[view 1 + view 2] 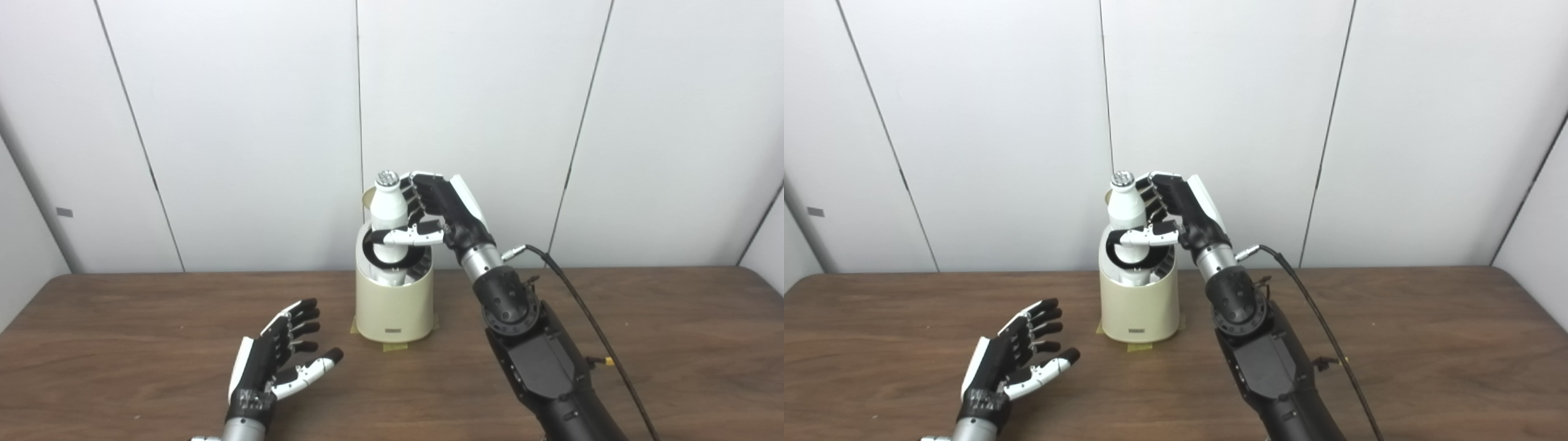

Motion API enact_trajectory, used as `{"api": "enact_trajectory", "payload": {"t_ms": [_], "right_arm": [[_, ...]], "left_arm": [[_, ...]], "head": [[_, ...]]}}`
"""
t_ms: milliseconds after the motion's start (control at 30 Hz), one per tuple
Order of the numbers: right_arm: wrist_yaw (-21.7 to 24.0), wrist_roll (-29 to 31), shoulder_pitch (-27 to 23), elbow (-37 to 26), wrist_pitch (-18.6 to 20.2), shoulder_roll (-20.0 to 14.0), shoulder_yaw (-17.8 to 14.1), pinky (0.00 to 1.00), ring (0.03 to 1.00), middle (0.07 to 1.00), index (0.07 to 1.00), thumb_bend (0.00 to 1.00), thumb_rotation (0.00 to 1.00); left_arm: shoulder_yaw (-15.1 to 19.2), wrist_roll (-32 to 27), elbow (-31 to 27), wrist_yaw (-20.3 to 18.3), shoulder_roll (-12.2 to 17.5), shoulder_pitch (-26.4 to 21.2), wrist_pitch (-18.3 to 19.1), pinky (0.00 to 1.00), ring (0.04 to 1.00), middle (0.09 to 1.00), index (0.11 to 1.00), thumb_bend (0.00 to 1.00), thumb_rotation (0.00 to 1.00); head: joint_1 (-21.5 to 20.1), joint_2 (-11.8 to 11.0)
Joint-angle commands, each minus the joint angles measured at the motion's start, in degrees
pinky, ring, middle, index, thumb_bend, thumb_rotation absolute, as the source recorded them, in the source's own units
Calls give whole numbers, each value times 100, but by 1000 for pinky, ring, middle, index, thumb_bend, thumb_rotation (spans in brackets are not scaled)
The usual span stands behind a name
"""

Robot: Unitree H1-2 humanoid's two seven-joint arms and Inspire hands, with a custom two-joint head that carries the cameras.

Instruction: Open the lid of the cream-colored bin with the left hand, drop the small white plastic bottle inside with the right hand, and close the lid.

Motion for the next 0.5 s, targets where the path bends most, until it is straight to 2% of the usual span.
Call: {"api": "enact_trajectory", "payload": {"t_ms": [0,133,467], "right_arm": [[-148,-52,-461,-25,-262,-16,-12,306,403,495,546,492,0],[-227,-62,-540,170,-384,-31,-23,301,402,499,552,490,0],[-340,-146,-664,630,-978,-126,-1,306,405,507,552,490,0]], "left_arm": [[-12,-10,-221,35,-20,-225,-103,677,779,815,835,702,79],[-15,22,-228,54,-29,-212,-118,675,778,812,834,703,76],[-6,22,-309,76,-62,-193,-37,677,785,812,828,701,67]], "head": [[5,6],[20,16],[25,38]]}}
